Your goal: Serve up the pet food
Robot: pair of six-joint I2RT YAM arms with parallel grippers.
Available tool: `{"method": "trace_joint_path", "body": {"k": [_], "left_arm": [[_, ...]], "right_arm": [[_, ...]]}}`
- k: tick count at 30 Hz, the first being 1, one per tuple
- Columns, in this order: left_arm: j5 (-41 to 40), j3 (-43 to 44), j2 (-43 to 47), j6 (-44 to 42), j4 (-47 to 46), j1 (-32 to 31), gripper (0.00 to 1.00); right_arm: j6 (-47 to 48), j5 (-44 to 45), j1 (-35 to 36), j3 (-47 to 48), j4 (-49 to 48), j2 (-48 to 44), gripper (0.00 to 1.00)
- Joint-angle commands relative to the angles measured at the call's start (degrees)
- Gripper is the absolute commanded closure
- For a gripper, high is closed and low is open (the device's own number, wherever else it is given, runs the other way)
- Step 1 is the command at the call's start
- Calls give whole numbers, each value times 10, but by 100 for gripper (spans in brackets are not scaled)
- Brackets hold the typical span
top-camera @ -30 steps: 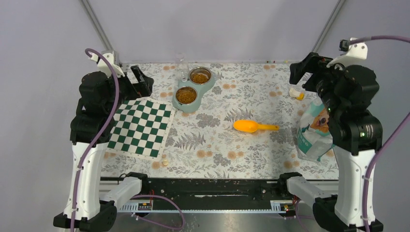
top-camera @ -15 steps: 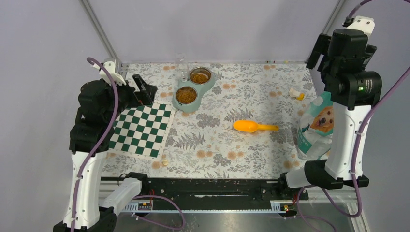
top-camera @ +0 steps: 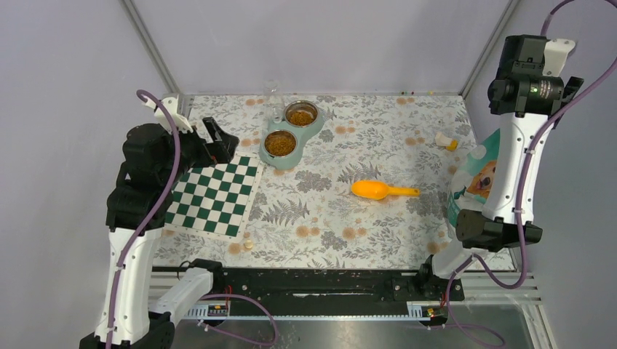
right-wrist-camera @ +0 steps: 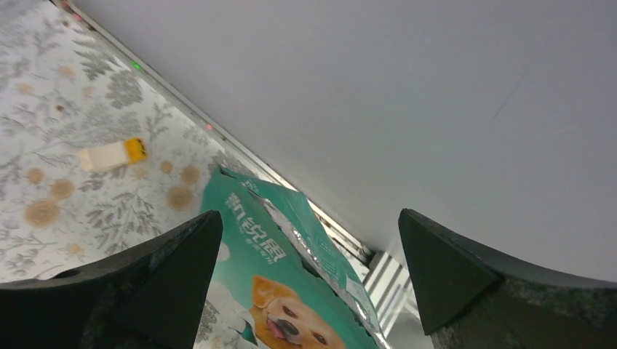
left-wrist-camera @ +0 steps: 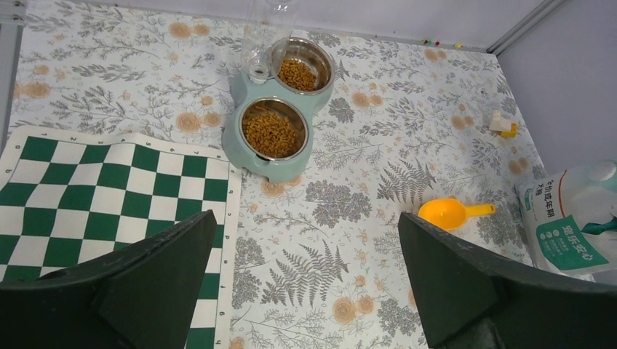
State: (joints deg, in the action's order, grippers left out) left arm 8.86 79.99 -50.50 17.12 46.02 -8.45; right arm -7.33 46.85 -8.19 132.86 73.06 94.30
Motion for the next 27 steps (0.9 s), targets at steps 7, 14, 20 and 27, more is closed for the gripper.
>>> {"method": "trace_joint_path", "body": {"k": [7, 14, 20, 27], "left_arm": [[0, 17, -27, 32, -10, 0, 1], [-22, 53, -46, 20, 1, -1, 1], [-24, 63, -60, 18, 3, -1, 1], [-21, 48, -59, 19, -3, -1, 1]], "right_arm": [[15, -135, -30, -131, -71, -25, 4], [29, -166, -33, -177, -72, -24, 33], [53, -123, -33, -186, -72, -32, 70], [70, -141, -33, -151, -87, -36, 100]]}}
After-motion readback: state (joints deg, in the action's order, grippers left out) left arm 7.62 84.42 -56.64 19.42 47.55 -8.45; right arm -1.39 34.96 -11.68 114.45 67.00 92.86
